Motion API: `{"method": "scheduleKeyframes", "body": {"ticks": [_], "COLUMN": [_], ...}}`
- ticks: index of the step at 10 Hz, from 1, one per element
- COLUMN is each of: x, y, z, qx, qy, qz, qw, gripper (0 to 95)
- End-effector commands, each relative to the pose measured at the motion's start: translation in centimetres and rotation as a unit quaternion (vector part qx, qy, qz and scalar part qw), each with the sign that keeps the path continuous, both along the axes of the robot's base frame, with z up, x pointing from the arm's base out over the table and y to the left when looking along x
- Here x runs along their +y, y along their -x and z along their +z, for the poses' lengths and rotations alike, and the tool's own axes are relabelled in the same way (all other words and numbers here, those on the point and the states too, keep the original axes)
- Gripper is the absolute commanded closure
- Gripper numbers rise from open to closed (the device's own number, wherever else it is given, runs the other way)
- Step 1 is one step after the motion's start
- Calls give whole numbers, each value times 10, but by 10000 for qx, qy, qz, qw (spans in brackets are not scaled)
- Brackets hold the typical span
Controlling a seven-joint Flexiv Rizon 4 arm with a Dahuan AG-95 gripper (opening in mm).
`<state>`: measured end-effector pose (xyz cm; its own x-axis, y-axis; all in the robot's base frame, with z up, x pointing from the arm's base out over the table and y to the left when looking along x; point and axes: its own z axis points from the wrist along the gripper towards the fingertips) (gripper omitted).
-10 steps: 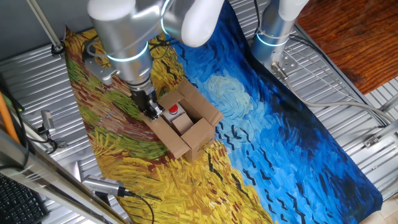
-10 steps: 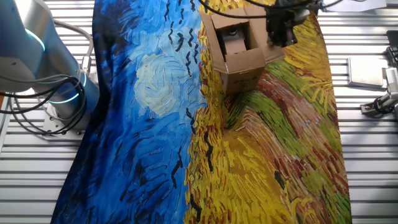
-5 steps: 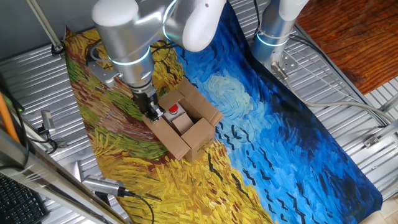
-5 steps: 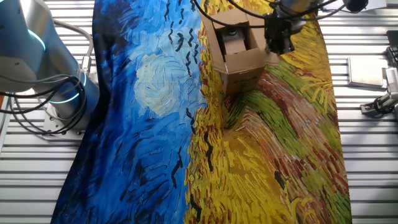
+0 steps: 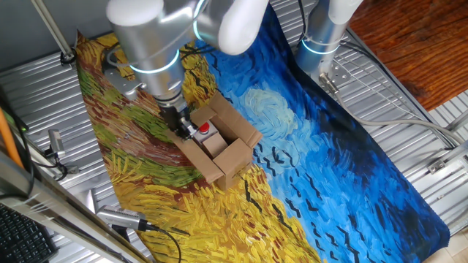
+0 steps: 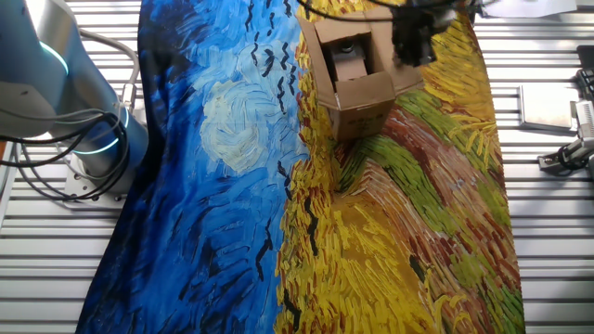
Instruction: Open a box
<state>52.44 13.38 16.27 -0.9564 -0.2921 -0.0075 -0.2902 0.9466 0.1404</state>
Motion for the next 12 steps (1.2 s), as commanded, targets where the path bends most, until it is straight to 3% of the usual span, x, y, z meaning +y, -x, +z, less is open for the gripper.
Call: {"method": "scheduleKeyframes", "body": {"ticks": [1, 3, 5, 8, 12], "x": [-1, -8, -14, -20, -52], "y": [19, 40, 50, 50, 46], "z": [-7, -18, -22, -17, 2], "qx": [-37, -110, -132, -148, -133], "qy": [-7, -37, -29, 26, 92], "qz": [-3, 46, 122, 335, 712], "qw": [10000, 9999, 9998, 9993, 9973], "gripper": [950, 950, 950, 950, 950]}}
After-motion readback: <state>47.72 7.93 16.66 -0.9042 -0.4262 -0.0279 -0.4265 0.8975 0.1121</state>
